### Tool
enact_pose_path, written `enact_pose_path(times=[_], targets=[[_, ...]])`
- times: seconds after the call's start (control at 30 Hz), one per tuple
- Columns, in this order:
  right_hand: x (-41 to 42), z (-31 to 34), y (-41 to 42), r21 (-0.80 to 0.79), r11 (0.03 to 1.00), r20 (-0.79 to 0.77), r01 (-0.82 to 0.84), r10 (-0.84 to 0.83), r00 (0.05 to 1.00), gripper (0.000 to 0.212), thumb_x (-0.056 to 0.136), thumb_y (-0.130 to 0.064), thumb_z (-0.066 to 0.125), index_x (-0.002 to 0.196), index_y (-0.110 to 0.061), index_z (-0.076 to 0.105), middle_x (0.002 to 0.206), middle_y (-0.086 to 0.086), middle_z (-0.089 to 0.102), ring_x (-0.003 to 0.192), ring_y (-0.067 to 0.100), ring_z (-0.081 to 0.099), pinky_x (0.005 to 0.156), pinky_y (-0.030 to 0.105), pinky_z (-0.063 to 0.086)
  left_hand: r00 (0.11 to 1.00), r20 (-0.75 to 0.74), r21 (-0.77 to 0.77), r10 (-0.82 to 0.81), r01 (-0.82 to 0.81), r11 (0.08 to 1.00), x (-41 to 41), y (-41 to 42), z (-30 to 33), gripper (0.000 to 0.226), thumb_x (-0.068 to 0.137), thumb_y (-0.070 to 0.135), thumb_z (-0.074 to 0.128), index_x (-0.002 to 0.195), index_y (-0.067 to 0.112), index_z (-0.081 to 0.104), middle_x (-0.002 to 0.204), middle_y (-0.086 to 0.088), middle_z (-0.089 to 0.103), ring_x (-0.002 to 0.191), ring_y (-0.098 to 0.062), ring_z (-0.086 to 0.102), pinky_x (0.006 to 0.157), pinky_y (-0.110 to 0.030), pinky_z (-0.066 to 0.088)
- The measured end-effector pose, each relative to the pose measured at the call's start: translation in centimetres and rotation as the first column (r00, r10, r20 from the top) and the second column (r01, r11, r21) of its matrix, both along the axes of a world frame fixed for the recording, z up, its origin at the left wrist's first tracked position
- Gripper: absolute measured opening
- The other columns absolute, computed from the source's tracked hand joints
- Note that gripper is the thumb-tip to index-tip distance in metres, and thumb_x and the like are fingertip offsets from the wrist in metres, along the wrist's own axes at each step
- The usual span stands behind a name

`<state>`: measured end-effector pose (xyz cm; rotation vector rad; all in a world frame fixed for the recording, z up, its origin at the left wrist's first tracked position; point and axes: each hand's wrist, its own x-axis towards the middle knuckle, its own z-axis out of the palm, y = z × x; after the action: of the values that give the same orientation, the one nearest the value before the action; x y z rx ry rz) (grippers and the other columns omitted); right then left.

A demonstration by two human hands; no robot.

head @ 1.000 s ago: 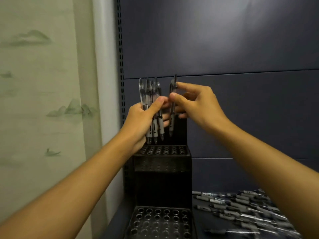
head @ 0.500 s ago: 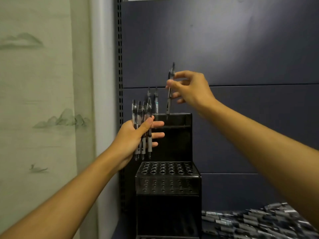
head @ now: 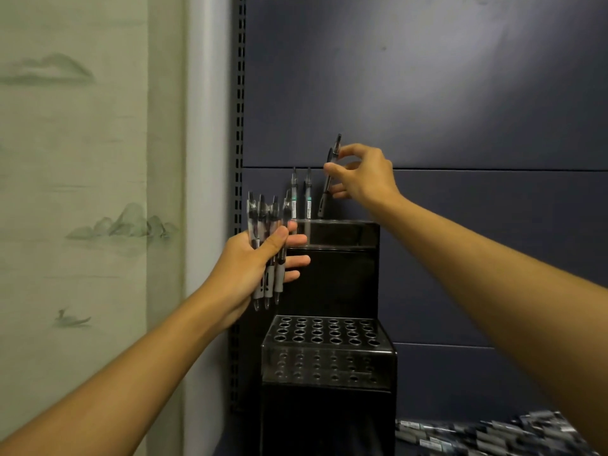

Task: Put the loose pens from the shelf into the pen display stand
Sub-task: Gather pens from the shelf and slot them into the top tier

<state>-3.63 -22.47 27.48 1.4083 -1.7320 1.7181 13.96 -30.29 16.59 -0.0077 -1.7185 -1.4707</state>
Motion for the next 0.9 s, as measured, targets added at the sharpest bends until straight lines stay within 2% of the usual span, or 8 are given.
enact_pose_path(times=[0.1,0.23,0.37,0.43,0.5,0.63,0.8,0.9], targets=[[-0.1,0.4,-0.3,0.063,0.998,-0.009,0.019,-0.018,1.0,0.04,0.091,-0.024,0.069,0.128,-0.012,0.057,0.101,0.009,0.07,0.072,0.017,0.073,0.065,0.027,0.062,1.0,-0.001,0.017,0.008,-0.008,1.0,0.0,-0.3,-0.2,0.021,0.097,0.027,0.052,0.113,0.022,0.064,0.108,0.002,0.075,0.094,-0.02,0.074,0.073,-0.03,0.061],[-0.1,1.1,-0.5,0.139,0.99,-0.014,0.031,-0.029,0.999,0.041,0.093,-0.023,0.067,0.13,-0.011,0.056,0.11,0.013,0.069,0.07,0.017,0.073,0.057,0.024,0.061,1.0,-0.001,0.031,-0.006,0.006,1.0,0.1,-0.3,-0.3,0.02,0.097,0.027,0.052,0.113,0.022,0.064,0.106,0.003,0.076,0.093,-0.021,0.074,0.072,-0.03,0.062],[0.2,1.5,-0.8,0.188,0.981,0.01,0.036,-0.039,0.999,0.041,0.097,-0.024,0.061,0.134,-0.009,0.054,0.113,0.016,0.068,0.074,0.022,0.073,0.06,0.028,0.062,1.0,0.006,0.032,-0.022,0.022,0.999,0.0,0.0,-0.4,0.021,0.095,0.027,0.054,0.112,0.021,0.065,0.106,0.002,0.076,0.092,-0.022,0.074,0.071,-0.029,0.062],[0.2,1.7,-1.0,0.216,0.976,0.038,0.033,-0.042,0.998,0.034,0.097,-0.024,0.061,0.127,-0.008,0.058,0.108,0.016,0.069,0.075,0.024,0.074,0.063,0.031,0.063,1.0,0.005,0.034,-0.026,0.026,0.999,0.0,0.1,-0.5,0.021,0.095,0.027,0.054,0.112,0.021,0.065,0.106,0.001,0.076,0.092,-0.022,0.075,0.071,-0.03,0.062],[0.1,1.7,-1.1,0.248,0.968,0.047,0.028,-0.041,0.998,0.023,0.096,-0.026,0.064,0.111,-0.009,0.063,0.099,0.014,0.071,0.071,0.023,0.074,0.061,0.03,0.063,1.0,0.008,0.034,-0.024,0.024,0.999,-0.1,0.2,-0.6,0.022,0.095,0.026,0.054,0.113,0.02,0.065,0.107,0.001,0.076,0.092,-0.023,0.074,0.072,-0.031,0.062],[-0.2,0.7,-1.3,0.347,0.935,-0.037,0.073,-0.064,0.997,0.016,0.094,-0.024,0.067,0.098,-0.011,0.059,0.083,0.01,0.07,0.066,0.021,0.074,0.059,0.029,0.062,1.0,0.016,0.024,-0.017,0.017,1.0,0.0,0.1,-0.8,0.023,0.096,0.027,0.054,0.114,0.019,0.065,0.107,0.001,0.076,0.092,-0.023,0.074,0.073,-0.032,0.062],[-0.6,-0.1,-1.5,0.391,0.903,-0.203,0.178,-0.104,0.974,0.024,0.093,-0.029,0.066,0.093,-0.004,0.067,0.088,0.012,0.074,0.077,0.022,0.074,0.071,0.033,0.062,1.0,0.024,0.02,-0.016,0.015,1.0,-0.1,0.2,-0.8,0.022,0.096,0.026,0.053,0.114,0.02,0.065,0.108,0.001,0.075,0.093,-0.022,0.074,0.073,-0.032,0.062],[-0.9,-0.1,-1.1,0.395,0.89,-0.253,0.228,-0.133,0.958,0.03,0.093,-0.033,0.066,0.095,-0.004,0.07,0.089,0.011,0.075,0.078,0.023,0.074,0.075,0.035,0.063,0.999,0.033,0.008,-0.022,0.021,1.0,-0.3,0.5,-0.6,0.021,0.097,0.026,0.052,0.114,0.022,0.064,0.108,0.003,0.075,0.094,-0.021,0.074,0.072,-0.032,0.062]])
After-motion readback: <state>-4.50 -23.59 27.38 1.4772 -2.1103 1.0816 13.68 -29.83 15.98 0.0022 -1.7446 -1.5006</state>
